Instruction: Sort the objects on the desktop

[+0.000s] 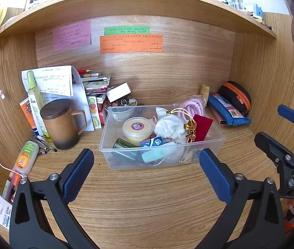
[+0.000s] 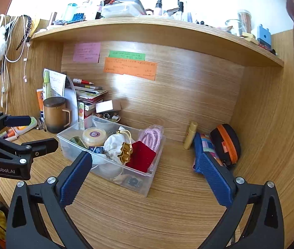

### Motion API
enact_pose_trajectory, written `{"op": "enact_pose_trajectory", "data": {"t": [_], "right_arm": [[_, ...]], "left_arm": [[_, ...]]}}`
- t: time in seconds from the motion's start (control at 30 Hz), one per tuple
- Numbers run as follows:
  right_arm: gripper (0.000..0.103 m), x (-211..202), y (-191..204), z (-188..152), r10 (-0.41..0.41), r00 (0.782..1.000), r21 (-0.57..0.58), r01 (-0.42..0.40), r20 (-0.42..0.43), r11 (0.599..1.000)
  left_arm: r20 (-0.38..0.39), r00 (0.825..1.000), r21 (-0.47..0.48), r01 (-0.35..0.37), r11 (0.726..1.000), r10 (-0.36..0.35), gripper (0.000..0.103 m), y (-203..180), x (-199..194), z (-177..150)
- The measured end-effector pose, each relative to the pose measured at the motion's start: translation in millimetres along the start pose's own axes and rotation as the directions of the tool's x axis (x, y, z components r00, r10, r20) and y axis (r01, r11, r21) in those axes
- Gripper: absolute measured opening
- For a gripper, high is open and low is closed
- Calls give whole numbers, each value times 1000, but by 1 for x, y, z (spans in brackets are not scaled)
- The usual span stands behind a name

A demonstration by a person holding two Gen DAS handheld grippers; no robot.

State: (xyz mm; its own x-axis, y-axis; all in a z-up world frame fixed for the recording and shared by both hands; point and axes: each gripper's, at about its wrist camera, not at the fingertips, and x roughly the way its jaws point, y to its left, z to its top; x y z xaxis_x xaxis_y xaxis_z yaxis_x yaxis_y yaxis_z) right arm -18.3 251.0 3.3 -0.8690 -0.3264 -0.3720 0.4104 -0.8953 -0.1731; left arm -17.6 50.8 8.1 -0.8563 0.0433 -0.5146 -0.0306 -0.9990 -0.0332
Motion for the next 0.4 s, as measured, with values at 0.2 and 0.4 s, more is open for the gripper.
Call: {"op": "enact_pose_trajectory", "data": {"t": [0.2, 0.4], "right_arm": [[103, 5, -3, -2, -1, 1000, 9, 1, -23, 1000], [103, 15, -5, -1, 28, 999, 38, -27, -45, 999]], "left_arm": [[31, 999, 4, 37, 999, -37, 103, 1, -2, 0], [3, 1000, -9, 18, 1000, -18, 103, 3, 3, 4]]}}
